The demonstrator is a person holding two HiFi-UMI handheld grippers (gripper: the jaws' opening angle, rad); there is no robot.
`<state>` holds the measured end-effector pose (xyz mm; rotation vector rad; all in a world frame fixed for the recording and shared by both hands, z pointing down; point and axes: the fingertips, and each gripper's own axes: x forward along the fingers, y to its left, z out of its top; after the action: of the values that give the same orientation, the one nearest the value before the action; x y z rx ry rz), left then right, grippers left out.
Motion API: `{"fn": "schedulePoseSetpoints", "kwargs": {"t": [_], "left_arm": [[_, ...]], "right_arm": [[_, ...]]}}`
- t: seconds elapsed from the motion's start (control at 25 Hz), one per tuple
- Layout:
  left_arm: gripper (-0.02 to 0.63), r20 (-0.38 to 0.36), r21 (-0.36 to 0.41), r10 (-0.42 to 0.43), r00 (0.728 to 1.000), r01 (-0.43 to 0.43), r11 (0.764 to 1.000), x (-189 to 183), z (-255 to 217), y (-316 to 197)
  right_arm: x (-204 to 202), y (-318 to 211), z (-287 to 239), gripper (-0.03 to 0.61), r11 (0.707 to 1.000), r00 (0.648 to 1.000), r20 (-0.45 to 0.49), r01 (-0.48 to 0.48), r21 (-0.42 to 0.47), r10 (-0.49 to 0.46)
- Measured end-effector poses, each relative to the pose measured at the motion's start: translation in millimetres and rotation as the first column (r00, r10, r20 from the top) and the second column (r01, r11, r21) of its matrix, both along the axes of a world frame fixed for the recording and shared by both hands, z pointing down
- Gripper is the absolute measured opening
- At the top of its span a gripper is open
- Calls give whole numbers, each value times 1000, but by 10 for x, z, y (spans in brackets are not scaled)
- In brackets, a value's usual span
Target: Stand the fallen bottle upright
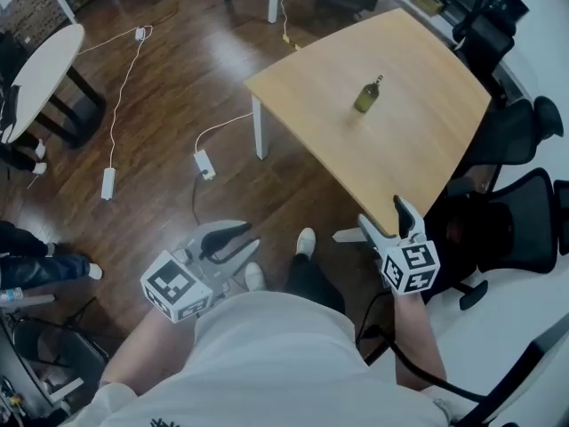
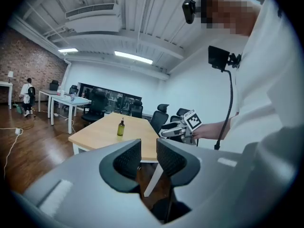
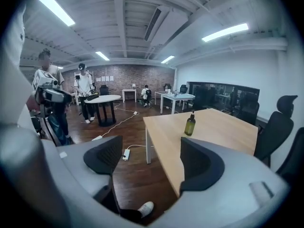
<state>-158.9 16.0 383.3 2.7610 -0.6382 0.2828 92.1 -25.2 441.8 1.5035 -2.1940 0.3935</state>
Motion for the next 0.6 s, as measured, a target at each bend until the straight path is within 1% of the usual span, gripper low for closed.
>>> {"fn": "schedulePoseSetpoints", "kwargs": {"t": [0.16,0.24,0.36,0.48,0.6], "left_arm": [[98,16,8,54,998,-54,998,63,239,123],[98,23,13,62,998,-62,998,71,353,135],[98,22,19,66,998,-67,998,183,375,265],[98,5,19,78,997,-78,997,416,339,433],[98,-2,29,124,992,-124,992,756,356,720]], "right_arm": [[-159,429,134,388,1000,1000,28,11,10,-11],[-209,582,177,388,1000,999,43,14,21,-15],[-190,895,109,388,999,998,65,17,41,-20],[-94,1179,31,388,998,996,85,12,63,-18],[60,1520,3,388,997,996,86,6,79,-13]]}}
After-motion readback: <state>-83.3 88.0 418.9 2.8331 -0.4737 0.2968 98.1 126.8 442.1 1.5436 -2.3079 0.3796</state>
